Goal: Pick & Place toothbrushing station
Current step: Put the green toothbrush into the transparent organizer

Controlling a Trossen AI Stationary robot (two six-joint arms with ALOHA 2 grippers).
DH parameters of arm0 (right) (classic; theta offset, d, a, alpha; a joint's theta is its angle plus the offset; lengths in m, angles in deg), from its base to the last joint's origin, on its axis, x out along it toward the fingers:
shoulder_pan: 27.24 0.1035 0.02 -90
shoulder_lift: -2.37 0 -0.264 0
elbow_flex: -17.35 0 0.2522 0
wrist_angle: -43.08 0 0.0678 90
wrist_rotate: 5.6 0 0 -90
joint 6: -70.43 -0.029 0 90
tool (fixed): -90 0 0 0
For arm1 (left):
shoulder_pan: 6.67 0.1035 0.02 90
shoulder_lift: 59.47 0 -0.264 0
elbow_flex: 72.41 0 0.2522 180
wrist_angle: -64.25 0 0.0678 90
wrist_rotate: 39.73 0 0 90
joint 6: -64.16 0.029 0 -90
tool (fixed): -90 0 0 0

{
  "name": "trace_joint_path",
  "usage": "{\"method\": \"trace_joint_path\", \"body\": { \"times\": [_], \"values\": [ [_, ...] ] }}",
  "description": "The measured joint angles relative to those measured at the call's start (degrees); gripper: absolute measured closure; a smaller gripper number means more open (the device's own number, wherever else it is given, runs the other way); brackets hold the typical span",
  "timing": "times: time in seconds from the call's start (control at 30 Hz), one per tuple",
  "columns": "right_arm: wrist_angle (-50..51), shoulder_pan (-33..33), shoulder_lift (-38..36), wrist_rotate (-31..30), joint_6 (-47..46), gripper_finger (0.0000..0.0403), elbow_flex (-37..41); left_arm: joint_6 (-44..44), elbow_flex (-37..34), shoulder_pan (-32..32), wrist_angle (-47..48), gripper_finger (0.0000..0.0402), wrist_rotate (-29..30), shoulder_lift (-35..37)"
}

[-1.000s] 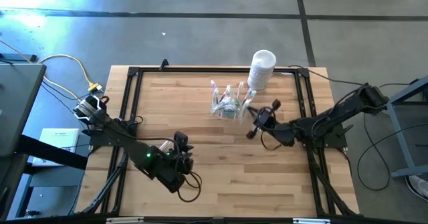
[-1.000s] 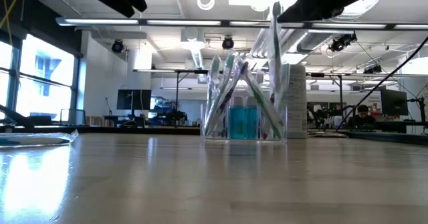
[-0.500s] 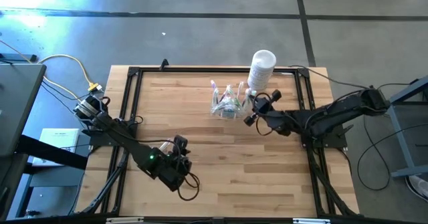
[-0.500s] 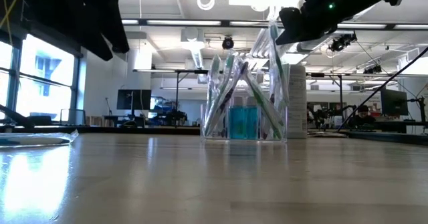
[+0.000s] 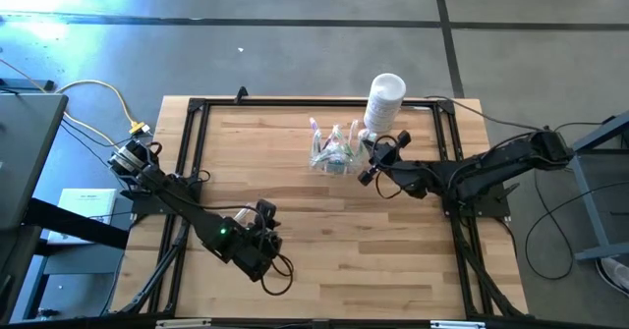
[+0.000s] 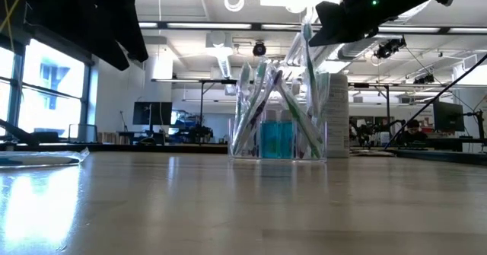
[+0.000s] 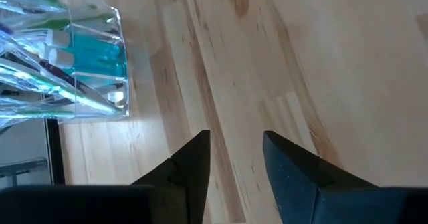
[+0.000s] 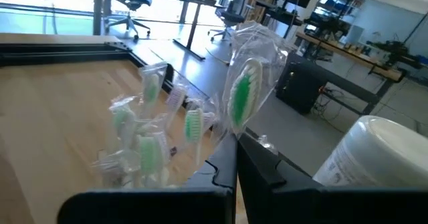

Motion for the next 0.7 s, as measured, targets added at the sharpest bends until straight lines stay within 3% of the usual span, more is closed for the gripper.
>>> {"method": "trace_joint_path", "body": {
  "times": [0.57, 0.7],
  "values": [
    [-1.4, -3.8, 9.3, 1.8, -14.8, 0.04, 6.0, -2.0, 0.0, 0.0, -1.2, 0.027, -0.9, 0.0],
    [-1.8, -4.4, 11.3, 4.9, -17.4, 0.04, 6.4, -2.0, 0.0, 0.0, -1.1, 0.027, -1.0, 0.0]
  ]
}}
